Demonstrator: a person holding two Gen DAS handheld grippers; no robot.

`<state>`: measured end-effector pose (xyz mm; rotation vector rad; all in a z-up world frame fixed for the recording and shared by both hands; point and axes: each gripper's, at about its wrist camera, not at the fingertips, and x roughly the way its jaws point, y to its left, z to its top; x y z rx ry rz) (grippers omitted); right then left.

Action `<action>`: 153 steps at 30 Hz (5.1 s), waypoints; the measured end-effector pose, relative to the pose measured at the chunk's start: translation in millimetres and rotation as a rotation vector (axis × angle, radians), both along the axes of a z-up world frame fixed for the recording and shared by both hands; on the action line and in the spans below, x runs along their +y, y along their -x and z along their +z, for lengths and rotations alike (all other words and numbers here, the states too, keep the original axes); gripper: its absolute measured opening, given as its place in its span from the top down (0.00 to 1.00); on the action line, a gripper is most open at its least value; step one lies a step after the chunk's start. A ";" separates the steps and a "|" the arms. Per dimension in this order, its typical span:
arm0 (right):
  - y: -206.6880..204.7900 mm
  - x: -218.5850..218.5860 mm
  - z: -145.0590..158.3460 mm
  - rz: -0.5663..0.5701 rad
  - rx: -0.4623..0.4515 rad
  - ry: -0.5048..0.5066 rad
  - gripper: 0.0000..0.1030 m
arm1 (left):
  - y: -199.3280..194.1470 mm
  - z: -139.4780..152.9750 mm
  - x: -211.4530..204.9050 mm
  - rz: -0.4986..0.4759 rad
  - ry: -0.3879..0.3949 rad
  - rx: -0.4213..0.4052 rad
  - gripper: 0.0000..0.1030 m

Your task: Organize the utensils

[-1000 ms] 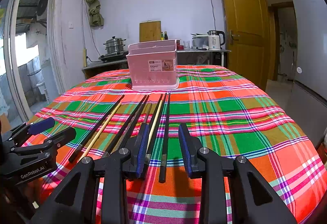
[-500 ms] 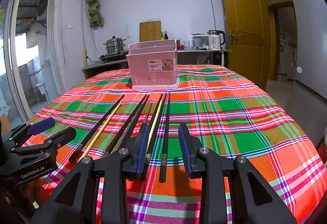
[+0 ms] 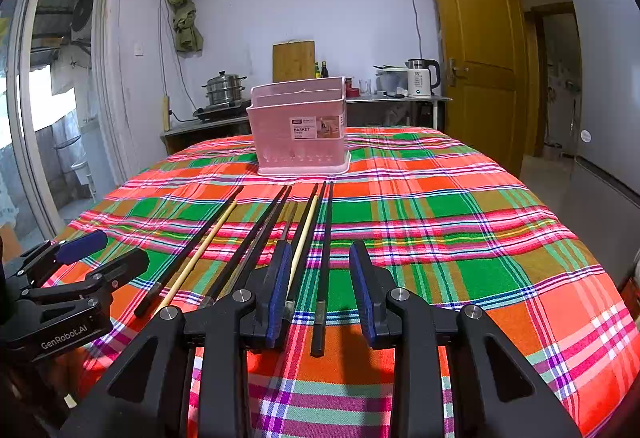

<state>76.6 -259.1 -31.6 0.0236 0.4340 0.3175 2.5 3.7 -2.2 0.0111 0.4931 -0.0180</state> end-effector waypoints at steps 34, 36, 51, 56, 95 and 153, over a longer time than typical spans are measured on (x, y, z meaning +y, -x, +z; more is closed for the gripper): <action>-56.5 -1.2 21.4 0.068 0.169 0.028 0.70 | -86.4 7.0 16.4 -0.062 0.051 0.263 0.30; -73.9 1.2 16.4 0.080 0.238 0.049 0.70 | -99.1 3.7 21.3 -0.049 0.065 0.301 0.30; -147.2 16.1 -1.6 0.137 0.421 0.084 0.80 | -158.2 -12.3 32.3 -0.057 0.097 0.440 0.45; -159.3 21.7 -5.7 0.136 0.438 0.100 0.85 | -162.4 -13.6 31.1 -0.057 0.081 0.441 0.53; -186.3 25.0 44.4 0.154 0.419 0.051 0.95 | -184.4 57.1 14.6 -0.160 0.048 0.379 0.95; -269.3 60.1 169.9 0.138 0.088 -0.214 0.95 | -307.4 190.2 37.5 -0.192 0.226 0.160 0.95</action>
